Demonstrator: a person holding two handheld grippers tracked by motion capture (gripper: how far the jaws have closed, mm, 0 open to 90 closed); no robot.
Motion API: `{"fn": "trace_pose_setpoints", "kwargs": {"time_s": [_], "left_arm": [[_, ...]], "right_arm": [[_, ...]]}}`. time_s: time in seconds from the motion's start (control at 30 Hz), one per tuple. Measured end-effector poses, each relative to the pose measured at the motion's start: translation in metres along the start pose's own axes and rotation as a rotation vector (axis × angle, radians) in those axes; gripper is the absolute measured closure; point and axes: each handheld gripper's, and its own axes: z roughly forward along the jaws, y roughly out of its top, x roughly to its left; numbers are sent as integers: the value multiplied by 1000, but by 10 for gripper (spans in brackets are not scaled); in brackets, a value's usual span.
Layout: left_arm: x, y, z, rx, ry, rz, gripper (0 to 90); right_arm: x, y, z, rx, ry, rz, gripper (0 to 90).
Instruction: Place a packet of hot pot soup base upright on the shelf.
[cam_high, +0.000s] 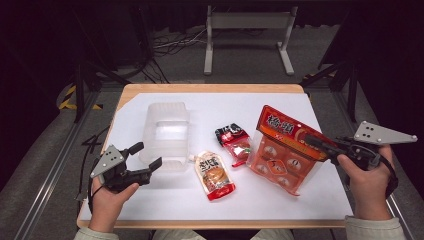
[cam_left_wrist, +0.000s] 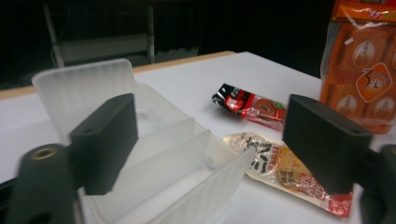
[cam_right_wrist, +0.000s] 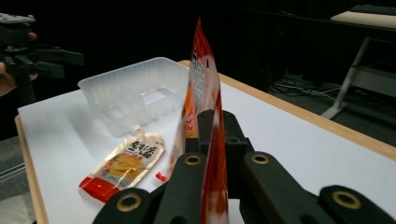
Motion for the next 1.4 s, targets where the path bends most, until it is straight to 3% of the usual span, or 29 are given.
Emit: {"fn": "trace_pose_setpoints", "kwargs": {"time_s": [0.13, 0.23, 0.33, 0.43, 0.57, 0.67, 0.9, 0.97, 1.13, 1.2, 1.23, 1.27, 1.3, 1.4], "left_arm": [[-3, 3, 7, 14, -32, -24, 88], [-4, 5, 11, 20, -60, -9, 42], [-7, 8, 18, 12, -147, -24, 104], [-10, 9, 24, 9, -187, -48, 113], [-13, 11, 33, 19, -192, -6, 153], [-17, 15, 38, 30, -235, -15, 240], [-19, 18, 49, 11, -236, 27, 196], [-20, 19, 57, -5, -276, 34, 190], [-26, 22, 67, -3, -302, 37, 169], [-30, 26, 74, 27, -314, 59, 168], [-30, 26, 74, 27, -314, 59, 197], [-32, 27, 77, 34, -339, 68, 197], [-33, 27, 80, 32, -363, 63, 252], [-37, 28, 88, 30, -387, 69, 251]], "right_arm": [[5, 9, 2, 8, 13, -24, 900], [5, 13, 3, 12, 16, -32, 900], [6, 18, 2, -1, 30, -33, 900], [7, 21, 2, -11, 39, -41, 900], [10, 31, 4, -22, 53, -63, 900], [13, 39, 7, -27, 58, -80, 900], [17, 53, 18, -40, 81, -104, 900], [19, 58, 24, -43, 93, -112, 900], [22, 64, 32, -49, 118, -119, 900], [25, 67, 38, -56, 135, -121, 900], [26, 68, 40, -57, 142, -121, 900], [26, 68, 40, -57, 142, -121, 900], [28, 69, 42, -59, 149, -122, 900], [30, 72, 48, -67, 165, -125, 900]]}}
